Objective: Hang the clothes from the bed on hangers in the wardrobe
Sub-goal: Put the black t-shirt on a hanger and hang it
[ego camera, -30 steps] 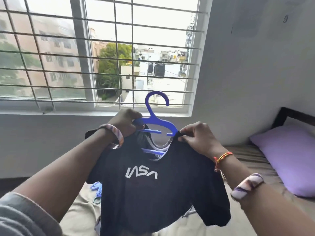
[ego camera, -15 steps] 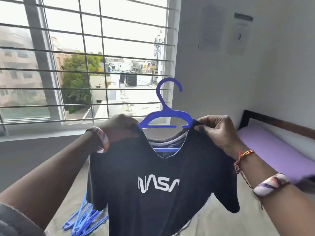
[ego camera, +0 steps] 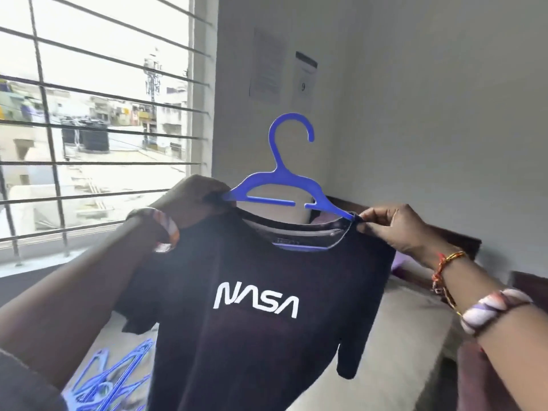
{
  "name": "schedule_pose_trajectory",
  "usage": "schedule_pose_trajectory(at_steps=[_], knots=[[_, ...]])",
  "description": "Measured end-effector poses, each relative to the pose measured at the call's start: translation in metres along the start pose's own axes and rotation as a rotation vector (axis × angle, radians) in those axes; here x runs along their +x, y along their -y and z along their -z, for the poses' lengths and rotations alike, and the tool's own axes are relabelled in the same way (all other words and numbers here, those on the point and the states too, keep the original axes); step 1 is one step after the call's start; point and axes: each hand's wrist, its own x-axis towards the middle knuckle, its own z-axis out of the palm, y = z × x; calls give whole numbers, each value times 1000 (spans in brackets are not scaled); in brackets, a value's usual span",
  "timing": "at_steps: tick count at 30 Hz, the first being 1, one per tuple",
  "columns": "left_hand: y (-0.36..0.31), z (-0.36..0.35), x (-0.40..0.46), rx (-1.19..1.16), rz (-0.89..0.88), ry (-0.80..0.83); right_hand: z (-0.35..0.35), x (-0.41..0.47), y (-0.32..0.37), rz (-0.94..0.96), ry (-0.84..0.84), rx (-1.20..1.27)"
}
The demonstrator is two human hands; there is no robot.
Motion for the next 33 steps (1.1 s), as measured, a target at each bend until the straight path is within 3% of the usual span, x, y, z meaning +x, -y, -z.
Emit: schedule_pose_trajectory(at_steps=[6, 10, 13, 20, 23, 28, 33], knots=[[-31, -24, 19, -161, -261, 53, 36, -52, 34, -24, -79, -174], [-43, -32, 23, -349, -261, 196, 79, -99, 49, -45, -303, -245], [-77, -42, 23, -295, -351, 297, 115, -139, 62, -75, -417, -302], [-236, -75, -12, -333, -594, 350, 188, -279, 108, -169, -570, -405], [-309, -86, -56, -533, -675, 390, 225, -365, 133, -248, -664, -468], [-437, -109, -146, -753, -742, 427, 282, -525, 185, -583, -862, -903], [-572, -123, -254, -1002, -656, 737, 304, -685, 248, -774, -1019, -1046]])
